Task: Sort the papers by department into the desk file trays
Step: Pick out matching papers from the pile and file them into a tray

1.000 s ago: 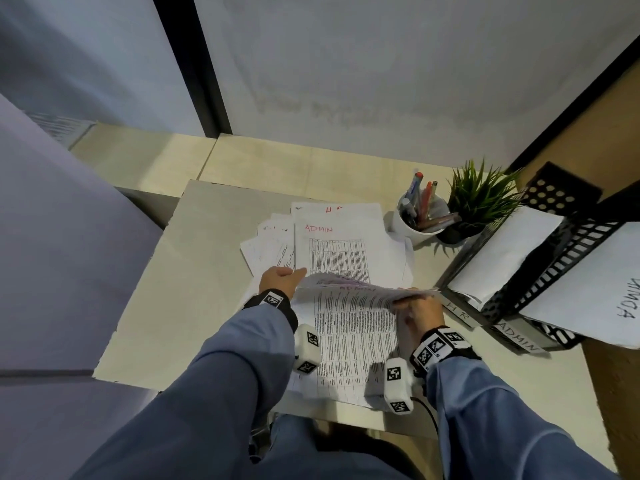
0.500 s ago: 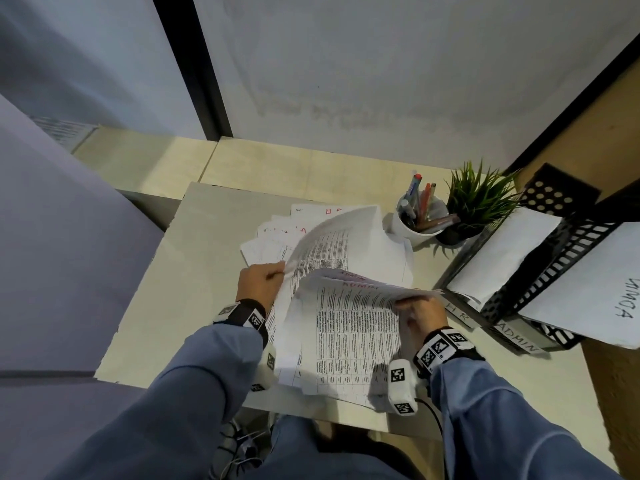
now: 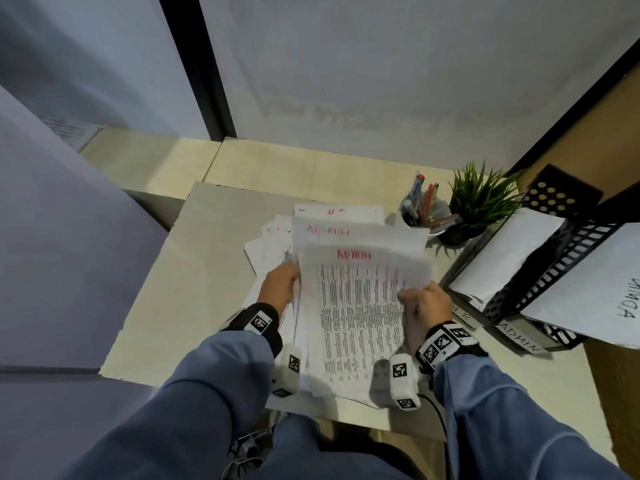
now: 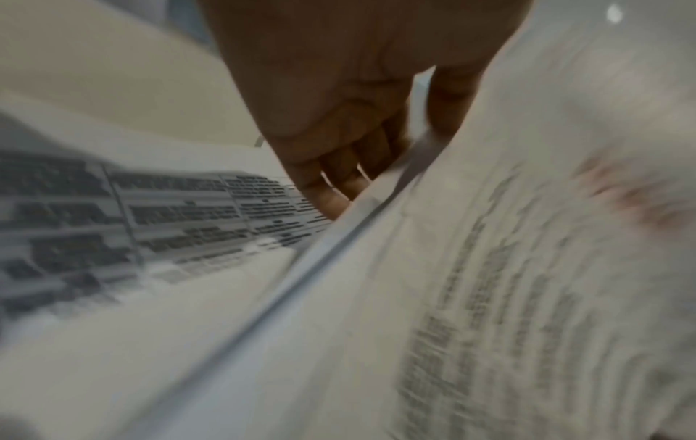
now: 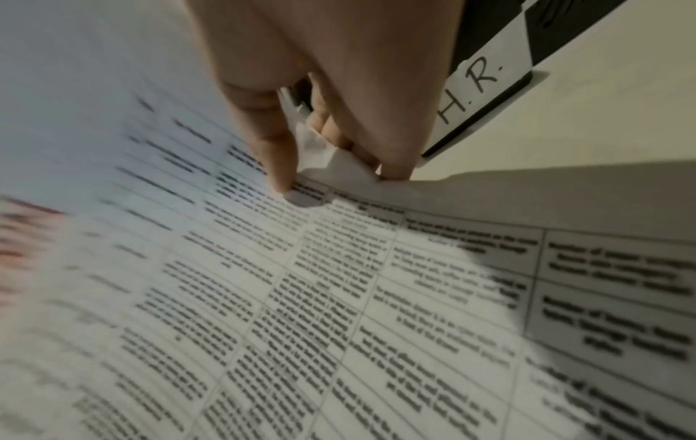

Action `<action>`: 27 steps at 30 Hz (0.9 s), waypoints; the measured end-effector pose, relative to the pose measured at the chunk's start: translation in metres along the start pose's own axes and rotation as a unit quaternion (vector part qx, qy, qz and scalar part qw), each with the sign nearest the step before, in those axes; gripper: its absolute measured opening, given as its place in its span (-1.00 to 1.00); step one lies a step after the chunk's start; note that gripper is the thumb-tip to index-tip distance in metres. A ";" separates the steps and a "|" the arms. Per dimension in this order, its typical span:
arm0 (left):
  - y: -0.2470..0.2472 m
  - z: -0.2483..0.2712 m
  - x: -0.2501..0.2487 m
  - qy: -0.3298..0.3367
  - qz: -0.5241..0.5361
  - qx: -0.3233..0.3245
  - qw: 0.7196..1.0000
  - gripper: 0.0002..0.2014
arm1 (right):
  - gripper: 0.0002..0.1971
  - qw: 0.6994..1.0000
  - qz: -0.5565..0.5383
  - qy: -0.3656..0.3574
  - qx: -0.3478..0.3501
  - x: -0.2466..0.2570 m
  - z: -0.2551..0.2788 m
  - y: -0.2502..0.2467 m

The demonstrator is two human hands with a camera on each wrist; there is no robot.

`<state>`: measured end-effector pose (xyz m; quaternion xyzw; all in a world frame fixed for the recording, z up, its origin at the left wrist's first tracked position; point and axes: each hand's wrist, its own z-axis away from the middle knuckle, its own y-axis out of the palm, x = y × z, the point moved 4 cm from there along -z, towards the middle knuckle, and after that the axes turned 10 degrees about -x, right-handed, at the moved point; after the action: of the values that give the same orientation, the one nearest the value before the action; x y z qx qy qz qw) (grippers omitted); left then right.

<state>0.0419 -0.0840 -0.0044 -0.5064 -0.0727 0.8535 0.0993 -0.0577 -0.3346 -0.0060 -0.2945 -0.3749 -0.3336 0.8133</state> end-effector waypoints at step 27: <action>0.004 0.064 -0.077 0.193 0.129 -0.052 0.971 -0.73 | -0.75 0.958 -0.127 -0.249 0.071 0.080 0.078 -0.004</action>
<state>0.0214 -0.1084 0.0900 -0.6714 -0.0311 0.7400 -0.0258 -0.0532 -0.3054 0.1017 -0.2596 -0.6223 -0.3224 0.6644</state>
